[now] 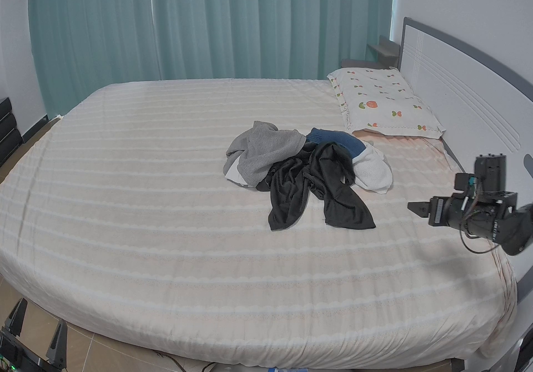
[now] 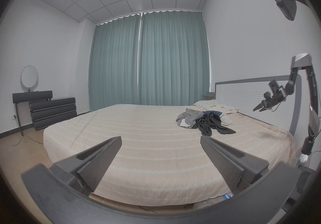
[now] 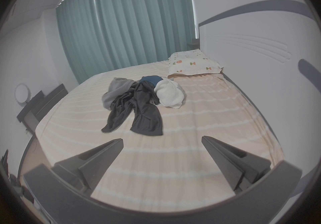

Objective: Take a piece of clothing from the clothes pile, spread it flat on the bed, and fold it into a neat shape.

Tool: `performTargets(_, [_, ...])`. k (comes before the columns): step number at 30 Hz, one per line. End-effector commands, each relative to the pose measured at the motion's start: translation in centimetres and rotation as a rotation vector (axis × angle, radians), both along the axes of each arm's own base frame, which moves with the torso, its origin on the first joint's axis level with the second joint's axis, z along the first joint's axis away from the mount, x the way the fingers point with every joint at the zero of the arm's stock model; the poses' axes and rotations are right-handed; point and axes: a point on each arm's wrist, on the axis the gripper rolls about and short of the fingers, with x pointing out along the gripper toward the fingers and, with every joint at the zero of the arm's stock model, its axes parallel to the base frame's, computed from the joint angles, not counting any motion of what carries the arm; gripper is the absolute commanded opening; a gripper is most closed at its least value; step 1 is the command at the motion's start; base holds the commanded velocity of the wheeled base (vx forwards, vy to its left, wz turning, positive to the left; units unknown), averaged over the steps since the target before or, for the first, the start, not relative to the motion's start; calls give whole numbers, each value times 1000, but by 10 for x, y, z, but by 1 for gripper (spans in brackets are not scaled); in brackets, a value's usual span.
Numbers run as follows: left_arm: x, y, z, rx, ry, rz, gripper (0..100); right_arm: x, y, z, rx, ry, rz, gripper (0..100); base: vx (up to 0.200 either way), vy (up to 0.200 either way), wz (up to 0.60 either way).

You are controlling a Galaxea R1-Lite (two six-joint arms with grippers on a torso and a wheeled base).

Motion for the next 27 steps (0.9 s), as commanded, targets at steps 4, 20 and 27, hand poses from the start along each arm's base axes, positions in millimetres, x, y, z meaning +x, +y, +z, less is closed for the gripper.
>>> performTargets(4, [0,0,-5,1,2,5,100,148,71,-147,43,95,-108,100,0,0,0])
performTargets(20, [0,0,-5,2,4,5,100,187,102,-175,64,142,-121,100,0,0,0])
performTargets(27, [0,0,-5,2,2,5,100,194,105,-168,60,118,-133,100,0,0,0])
